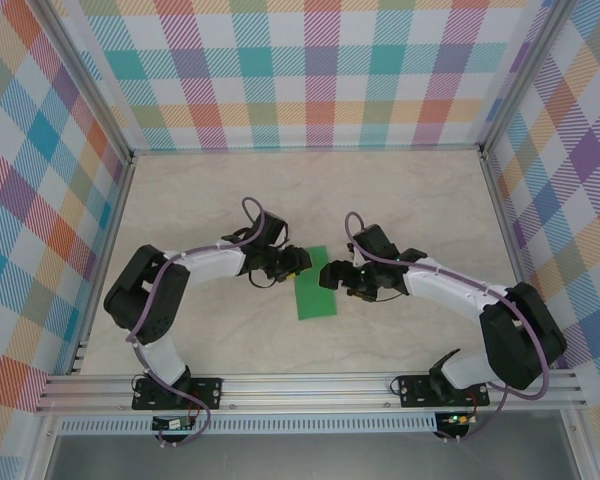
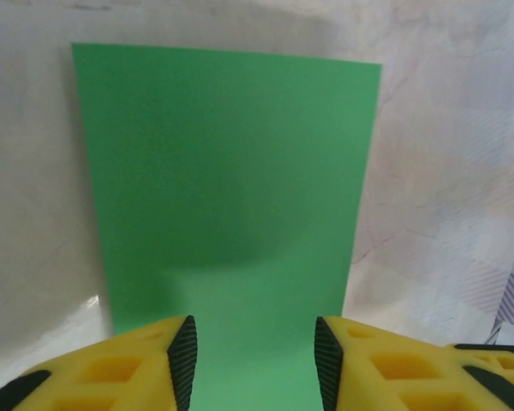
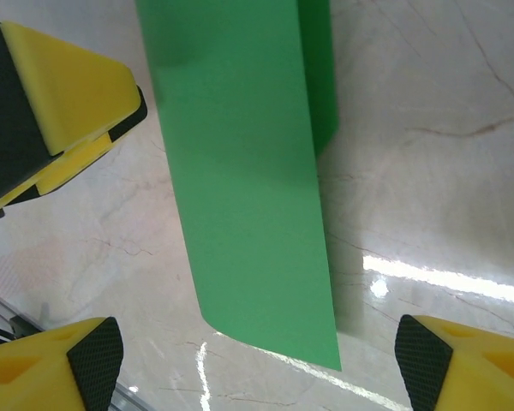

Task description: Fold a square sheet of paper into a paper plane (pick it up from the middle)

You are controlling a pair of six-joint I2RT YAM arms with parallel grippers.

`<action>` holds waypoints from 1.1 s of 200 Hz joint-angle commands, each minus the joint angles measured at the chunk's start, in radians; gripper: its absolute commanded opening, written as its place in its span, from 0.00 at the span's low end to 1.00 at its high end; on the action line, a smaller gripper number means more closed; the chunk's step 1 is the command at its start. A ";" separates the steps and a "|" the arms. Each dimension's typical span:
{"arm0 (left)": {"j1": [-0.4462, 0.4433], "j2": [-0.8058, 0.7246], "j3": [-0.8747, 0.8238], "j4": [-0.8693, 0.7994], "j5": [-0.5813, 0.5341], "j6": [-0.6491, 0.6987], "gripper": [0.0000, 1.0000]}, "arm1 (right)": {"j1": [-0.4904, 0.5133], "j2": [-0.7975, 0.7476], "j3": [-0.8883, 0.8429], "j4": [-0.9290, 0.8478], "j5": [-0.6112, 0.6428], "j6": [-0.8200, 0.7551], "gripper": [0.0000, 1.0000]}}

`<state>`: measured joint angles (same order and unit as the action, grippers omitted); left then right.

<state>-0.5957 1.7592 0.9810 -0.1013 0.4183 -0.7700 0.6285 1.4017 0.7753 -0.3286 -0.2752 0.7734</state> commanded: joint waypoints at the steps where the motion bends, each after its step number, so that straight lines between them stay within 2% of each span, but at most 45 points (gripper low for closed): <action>1: -0.008 0.023 0.023 0.022 0.029 -0.010 0.40 | -0.009 -0.011 -0.014 0.068 -0.039 0.059 0.86; 38: -0.009 0.039 -0.006 0.029 -0.008 -0.015 0.39 | -0.015 0.030 -0.025 0.071 -0.064 0.066 0.86; 116: -0.009 0.078 -0.027 -0.006 -0.055 -0.009 0.38 | -0.021 0.093 -0.064 0.136 -0.135 0.092 0.77; 220: -0.009 0.097 -0.038 -0.032 -0.081 -0.012 0.37 | -0.021 0.132 -0.064 0.103 -0.179 0.040 0.65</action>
<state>-0.6006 1.8225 0.9714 -0.0753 0.3874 -0.7746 0.6102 1.5139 0.7197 -0.2249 -0.4225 0.8440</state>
